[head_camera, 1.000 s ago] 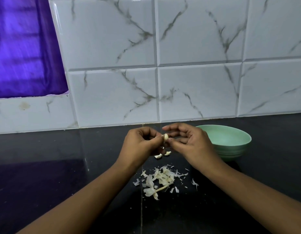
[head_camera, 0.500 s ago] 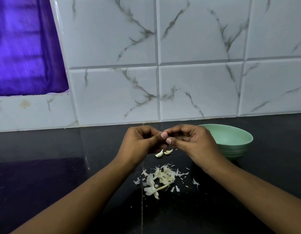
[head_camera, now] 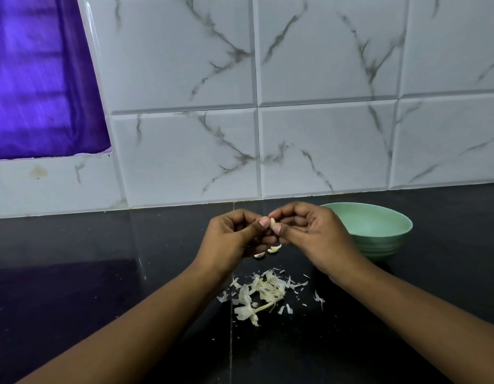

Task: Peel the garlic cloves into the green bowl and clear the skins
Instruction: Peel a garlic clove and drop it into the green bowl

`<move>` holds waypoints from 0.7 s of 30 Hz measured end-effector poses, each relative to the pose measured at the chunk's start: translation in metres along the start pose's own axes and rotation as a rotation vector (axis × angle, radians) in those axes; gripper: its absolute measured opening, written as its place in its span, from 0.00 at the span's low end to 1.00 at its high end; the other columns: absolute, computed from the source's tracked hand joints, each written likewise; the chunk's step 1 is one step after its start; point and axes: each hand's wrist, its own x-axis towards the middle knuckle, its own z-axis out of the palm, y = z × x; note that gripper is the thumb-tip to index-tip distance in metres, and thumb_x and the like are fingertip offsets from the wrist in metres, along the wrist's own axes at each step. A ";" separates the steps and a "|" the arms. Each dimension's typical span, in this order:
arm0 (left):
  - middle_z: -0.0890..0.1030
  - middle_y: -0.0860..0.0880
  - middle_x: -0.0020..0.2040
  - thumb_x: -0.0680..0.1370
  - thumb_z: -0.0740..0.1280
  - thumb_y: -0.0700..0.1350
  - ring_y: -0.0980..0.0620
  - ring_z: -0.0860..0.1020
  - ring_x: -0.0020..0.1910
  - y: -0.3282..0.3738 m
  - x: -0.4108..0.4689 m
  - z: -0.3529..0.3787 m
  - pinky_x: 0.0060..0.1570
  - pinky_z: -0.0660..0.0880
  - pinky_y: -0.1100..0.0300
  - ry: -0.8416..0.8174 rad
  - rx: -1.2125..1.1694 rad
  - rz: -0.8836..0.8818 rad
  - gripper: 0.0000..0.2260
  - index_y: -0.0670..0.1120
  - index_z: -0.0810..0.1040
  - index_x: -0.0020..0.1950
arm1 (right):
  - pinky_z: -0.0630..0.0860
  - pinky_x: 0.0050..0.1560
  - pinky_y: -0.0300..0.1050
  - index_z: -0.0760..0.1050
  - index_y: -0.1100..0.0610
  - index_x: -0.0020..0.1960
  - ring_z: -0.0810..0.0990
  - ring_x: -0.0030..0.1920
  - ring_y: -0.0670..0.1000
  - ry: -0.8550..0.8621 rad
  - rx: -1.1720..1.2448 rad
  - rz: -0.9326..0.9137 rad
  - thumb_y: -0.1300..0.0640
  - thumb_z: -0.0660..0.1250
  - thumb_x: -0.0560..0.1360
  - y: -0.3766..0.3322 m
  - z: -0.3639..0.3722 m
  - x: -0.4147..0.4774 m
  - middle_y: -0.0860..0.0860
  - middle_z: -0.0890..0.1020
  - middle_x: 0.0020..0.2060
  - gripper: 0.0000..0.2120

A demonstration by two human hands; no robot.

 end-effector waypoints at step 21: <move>0.82 0.56 0.32 0.75 0.71 0.48 0.64 0.79 0.30 0.007 0.000 -0.007 0.34 0.74 0.70 -0.029 1.006 0.343 0.04 0.49 0.80 0.43 | 0.81 0.37 0.38 0.78 0.61 0.49 0.83 0.34 0.47 -0.047 0.272 0.275 0.69 0.64 0.75 0.002 0.004 -0.003 0.53 0.84 0.36 0.08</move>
